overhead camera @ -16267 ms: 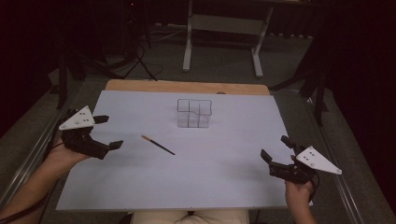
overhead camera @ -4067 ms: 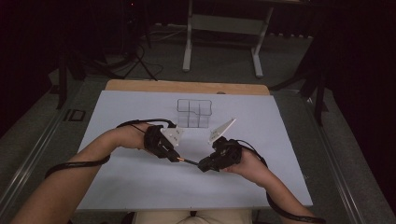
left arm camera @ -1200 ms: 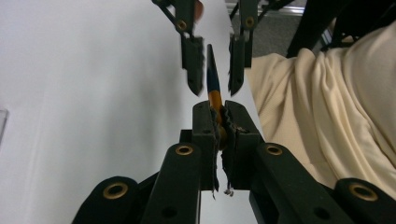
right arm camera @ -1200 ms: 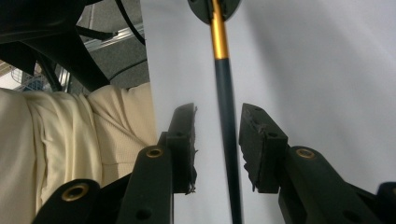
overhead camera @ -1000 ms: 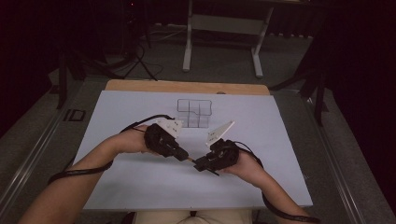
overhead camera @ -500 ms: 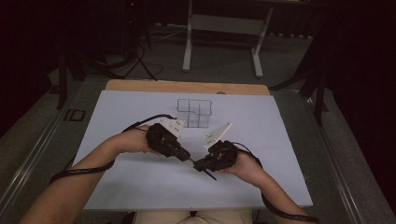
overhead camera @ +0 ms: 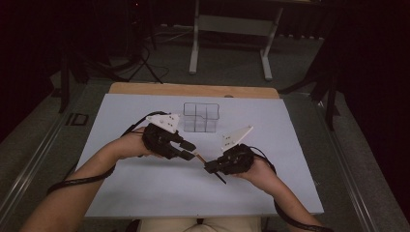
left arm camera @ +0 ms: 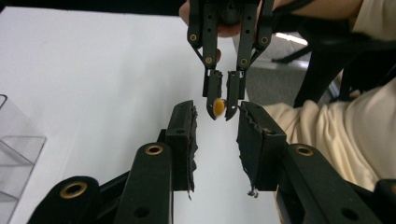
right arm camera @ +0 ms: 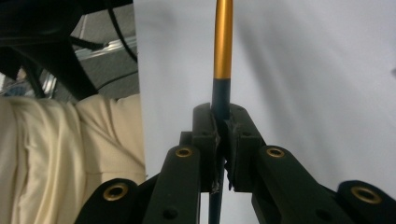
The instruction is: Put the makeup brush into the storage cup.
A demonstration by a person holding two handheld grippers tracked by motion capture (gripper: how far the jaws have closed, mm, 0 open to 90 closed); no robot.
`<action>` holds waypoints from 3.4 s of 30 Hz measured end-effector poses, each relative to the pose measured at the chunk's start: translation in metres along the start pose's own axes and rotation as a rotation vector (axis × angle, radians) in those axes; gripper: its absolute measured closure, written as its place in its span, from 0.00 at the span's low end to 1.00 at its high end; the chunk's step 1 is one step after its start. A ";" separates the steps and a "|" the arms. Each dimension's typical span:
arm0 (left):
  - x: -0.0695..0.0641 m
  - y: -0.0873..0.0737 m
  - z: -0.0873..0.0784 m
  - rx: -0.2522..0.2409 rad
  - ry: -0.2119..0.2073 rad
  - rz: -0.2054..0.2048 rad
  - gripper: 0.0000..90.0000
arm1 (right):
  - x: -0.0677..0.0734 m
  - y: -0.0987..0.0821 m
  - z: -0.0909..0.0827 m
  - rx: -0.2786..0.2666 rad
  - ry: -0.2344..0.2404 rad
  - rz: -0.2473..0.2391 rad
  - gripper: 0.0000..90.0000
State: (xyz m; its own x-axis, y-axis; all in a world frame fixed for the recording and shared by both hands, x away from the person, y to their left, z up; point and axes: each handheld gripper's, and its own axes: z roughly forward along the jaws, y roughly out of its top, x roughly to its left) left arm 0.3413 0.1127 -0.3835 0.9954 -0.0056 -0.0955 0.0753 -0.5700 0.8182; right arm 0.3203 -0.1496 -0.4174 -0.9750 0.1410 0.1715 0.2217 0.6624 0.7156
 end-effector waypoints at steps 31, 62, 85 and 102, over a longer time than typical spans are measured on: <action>0.004 0.001 0.013 -0.049 -0.071 -0.051 0.95 | 0.002 0.003 0.003 -0.069 -0.003 -0.010 0.92; 0.005 0.012 0.003 -0.062 -0.032 -0.049 0.95 | -0.001 -0.021 0.012 -0.071 -0.007 0.040 0.94; 0.002 0.002 0.014 -0.296 0.011 -0.126 0.90 | 0.001 -0.017 0.002 -0.164 -0.066 0.004 0.95; -0.005 -0.005 0.033 -0.444 0.140 -0.208 0.95 | -0.006 -0.025 -0.001 -0.217 -0.093 0.045 0.95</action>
State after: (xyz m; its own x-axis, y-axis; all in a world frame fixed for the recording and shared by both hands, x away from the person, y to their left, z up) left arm 0.3336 0.0887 -0.4061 0.9528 0.1983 -0.2297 0.2601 -0.1432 0.9549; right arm 0.3210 -0.1681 -0.4357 -0.9588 0.2408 0.1505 0.2528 0.4818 0.8390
